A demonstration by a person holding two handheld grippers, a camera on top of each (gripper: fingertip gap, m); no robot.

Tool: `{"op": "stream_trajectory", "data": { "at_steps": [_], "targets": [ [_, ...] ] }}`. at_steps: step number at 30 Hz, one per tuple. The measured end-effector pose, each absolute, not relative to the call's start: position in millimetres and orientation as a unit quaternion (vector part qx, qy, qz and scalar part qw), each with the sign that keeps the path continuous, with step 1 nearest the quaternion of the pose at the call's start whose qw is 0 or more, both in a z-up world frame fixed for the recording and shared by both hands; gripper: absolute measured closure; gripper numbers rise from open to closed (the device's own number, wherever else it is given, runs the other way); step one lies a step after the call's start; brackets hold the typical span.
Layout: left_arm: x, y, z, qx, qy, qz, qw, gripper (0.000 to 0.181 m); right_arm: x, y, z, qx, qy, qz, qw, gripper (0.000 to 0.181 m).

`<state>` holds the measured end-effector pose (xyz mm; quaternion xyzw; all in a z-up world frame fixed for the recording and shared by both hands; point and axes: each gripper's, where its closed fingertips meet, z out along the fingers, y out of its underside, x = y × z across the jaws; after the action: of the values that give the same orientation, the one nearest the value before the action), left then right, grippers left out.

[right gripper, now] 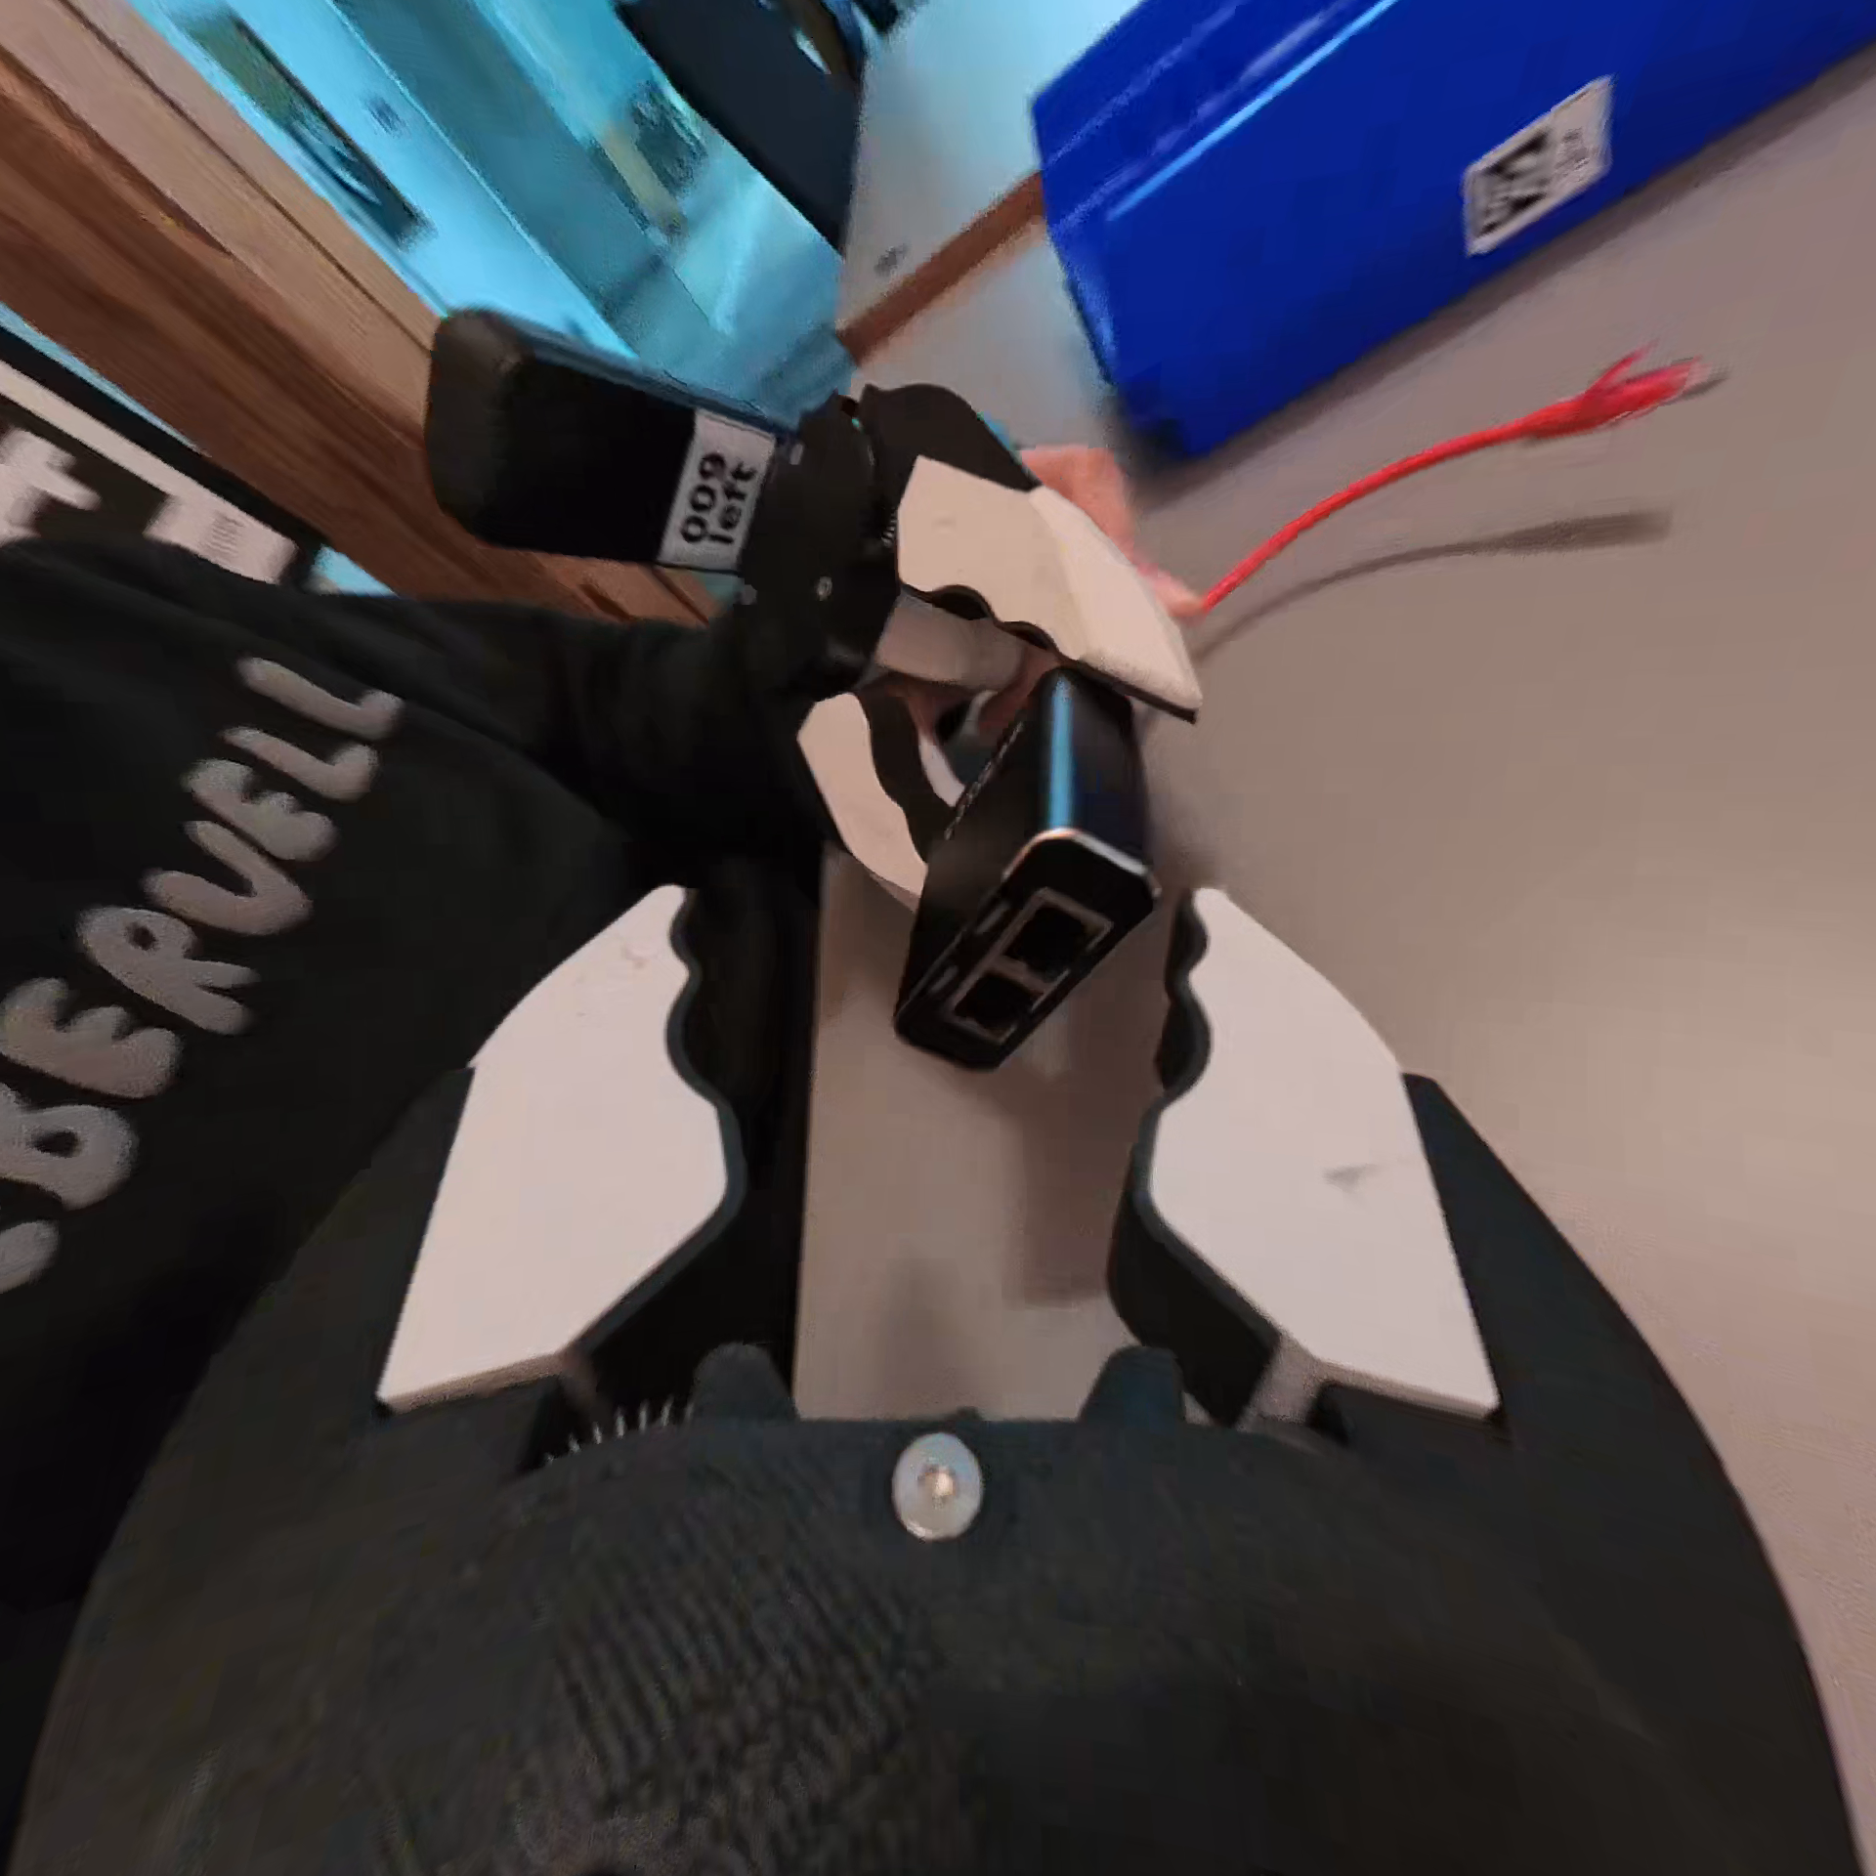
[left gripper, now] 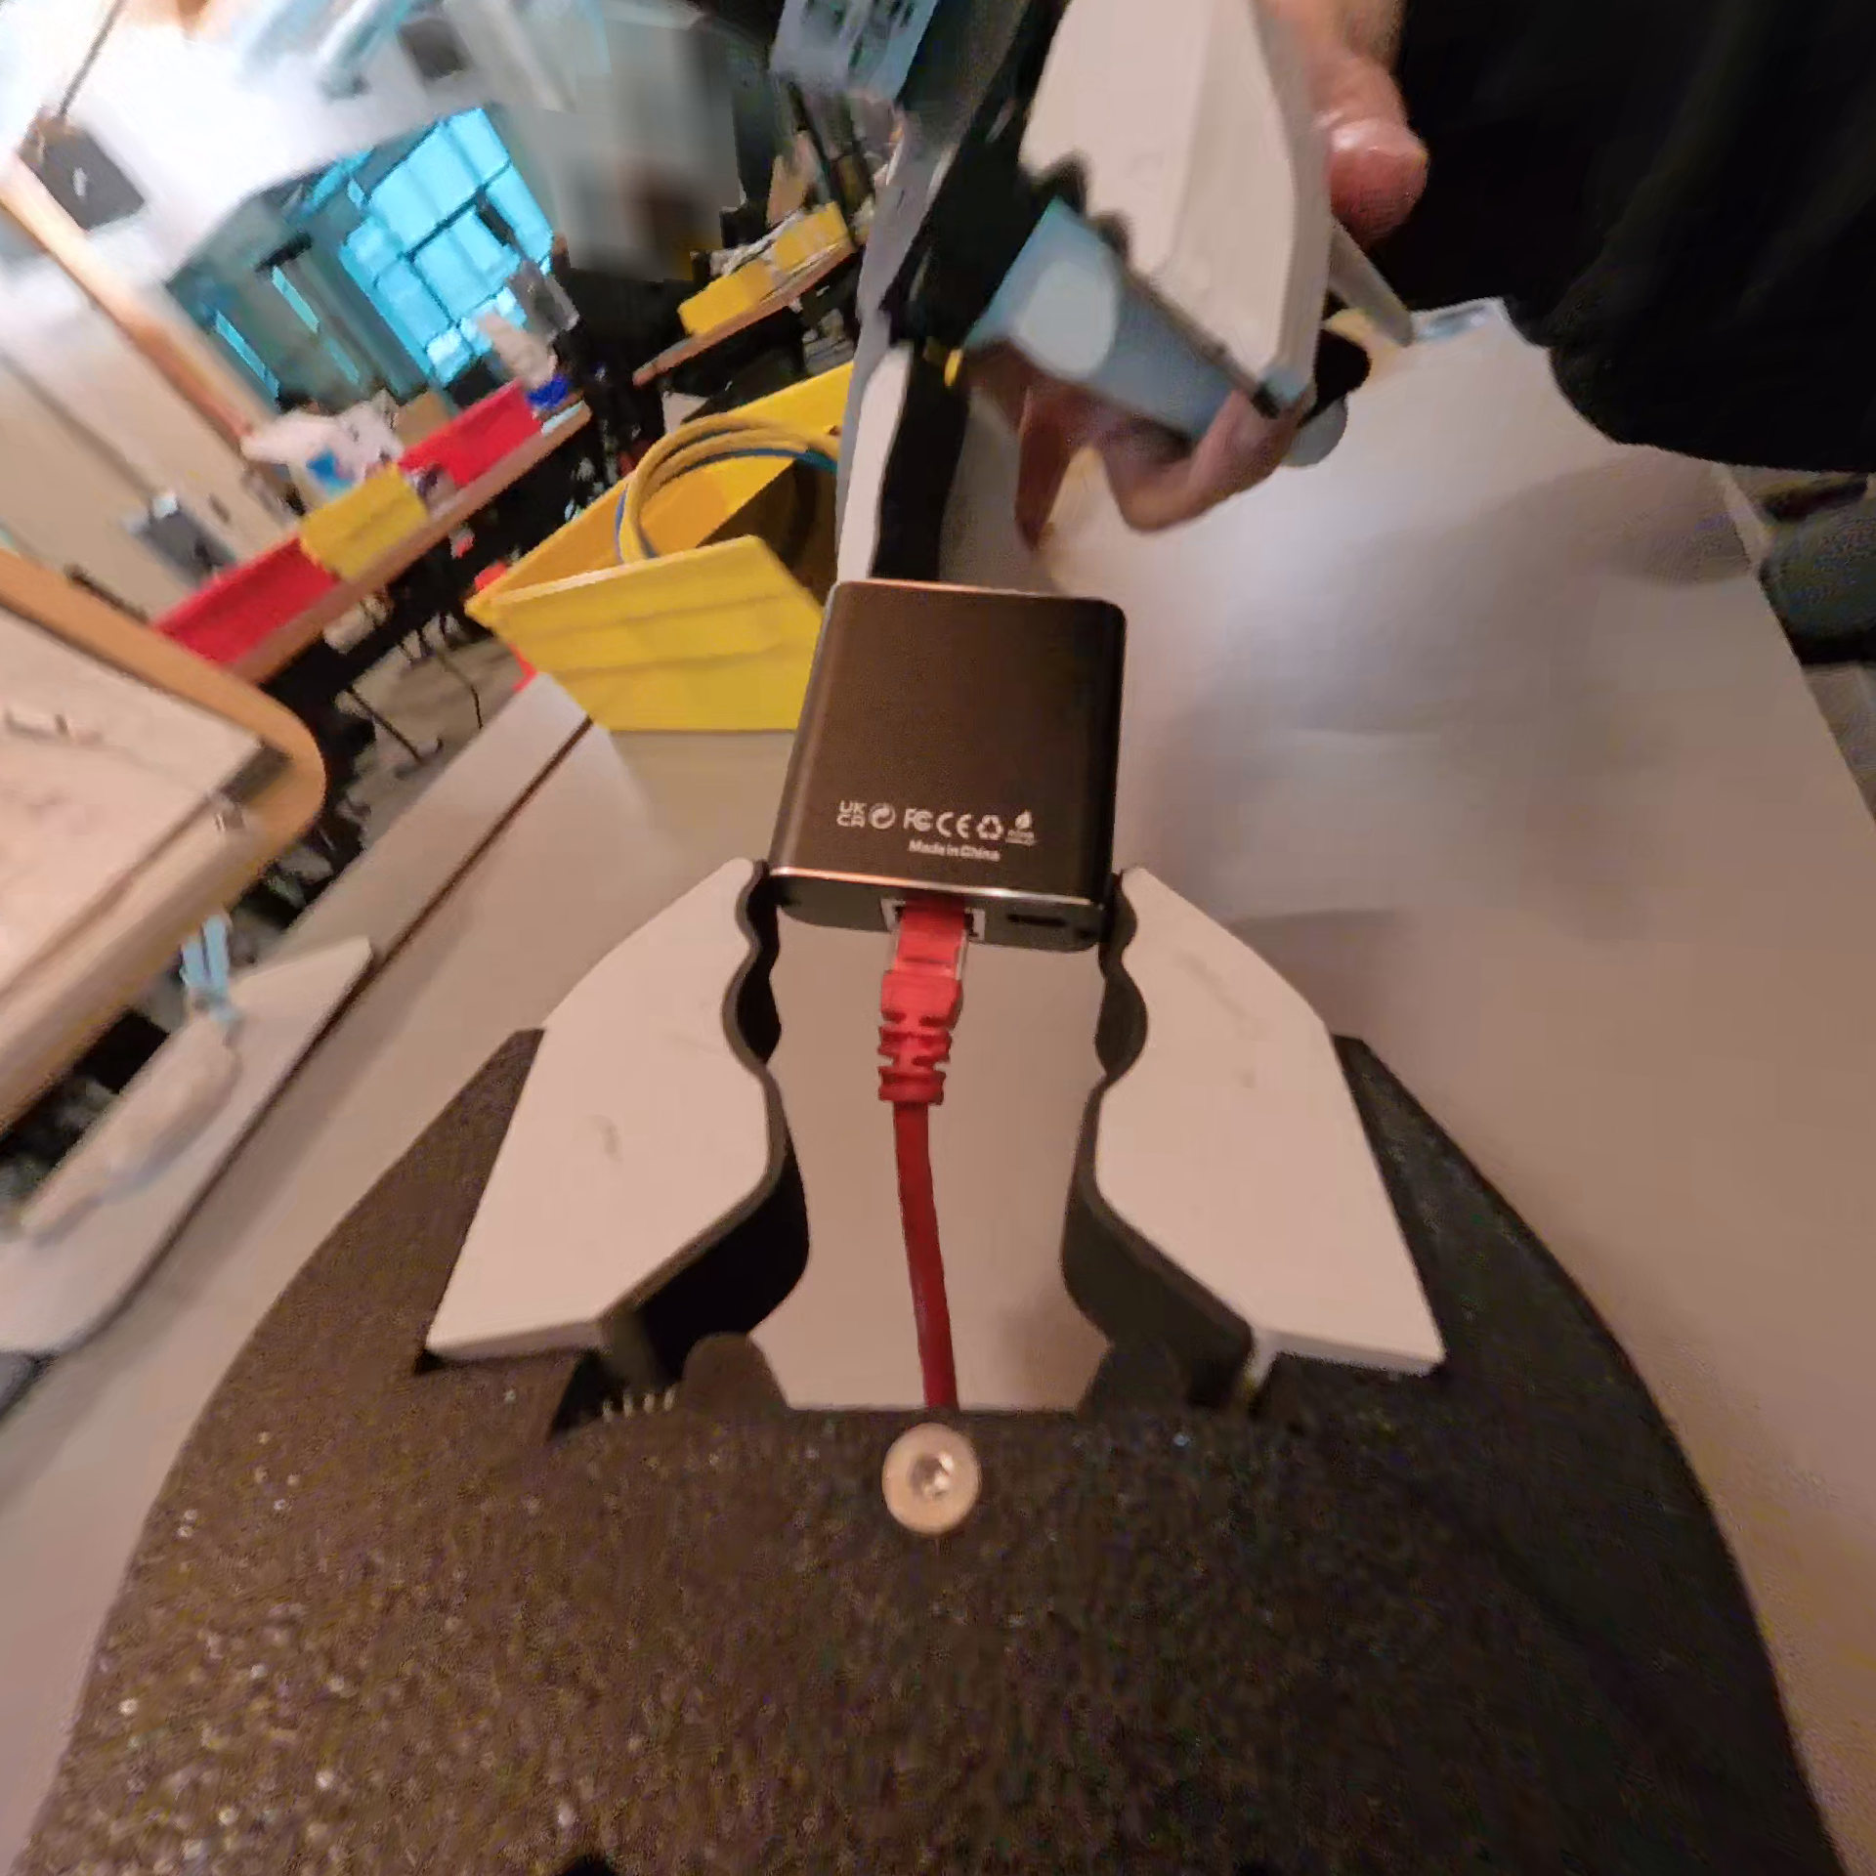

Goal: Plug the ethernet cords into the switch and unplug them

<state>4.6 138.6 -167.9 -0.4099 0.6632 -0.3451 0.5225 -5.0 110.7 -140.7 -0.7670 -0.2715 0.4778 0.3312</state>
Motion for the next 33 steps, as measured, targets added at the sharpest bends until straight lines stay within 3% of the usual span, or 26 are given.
{"op": "stream_trajectory", "data": {
  "at_steps": [2,4,6,8,16,18,21,23,27,30,33],
  "targets": [
    [-1,132,-162,-0.356,0.691,-0.32,0.541,0.121,-17,106,-143,-0.739,-0.266,0.53,0.319,0.101],
    [-6,127,-159,-0.302,0.714,-0.286,0.564,0.121,-20,111,-142,-0.726,-0.244,0.551,0.33,0.093],
    [-9,125,-163,-0.265,0.74,-0.241,0.57,0.121,-20,114,-148,-0.73,-0.25,0.538,0.338,0.116],
    [-10,125,-170,-0.238,0.765,-0.196,0.566,0.121,-22,110,-159,-0.735,-0.281,0.516,0.338,0.153],
    [-17,135,-170,-0.263,0.768,-0.189,0.552,0.119,-22,127,-160,-0.709,-0.252,0.535,0.385,0.157],
    [-19,142,-141,-0.281,0.721,-0.201,0.601,0.109,-10,144,-147,-0.692,-0.193,0.542,0.436,0.157],
    [-28,146,-81,-0.312,0.594,-0.258,0.695,0.114,16,166,-120,-0.643,-0.088,0.547,0.529,0.157],
    [-34,156,-57,-0.381,0.492,-0.33,0.71,0.123,27,166,-97,-0.572,-0.051,0.572,0.586,0.157],
    [-17,157,-84,-0.516,0.422,-0.514,0.54,0.122,31,161,-72,-0.469,-0.003,0.601,0.647,0.157],
    [-5,139,-103,-0.525,0.423,-0.615,0.409,0.136,21,159,-69,-0.442,0.004,0.599,0.668,0.157],
    [-1,136,-109,-0.529,0.405,-0.65,0.364,0.143,7,157,-71,-0.44,-0.009,0.604,0.664,0.156]
  ]
}}
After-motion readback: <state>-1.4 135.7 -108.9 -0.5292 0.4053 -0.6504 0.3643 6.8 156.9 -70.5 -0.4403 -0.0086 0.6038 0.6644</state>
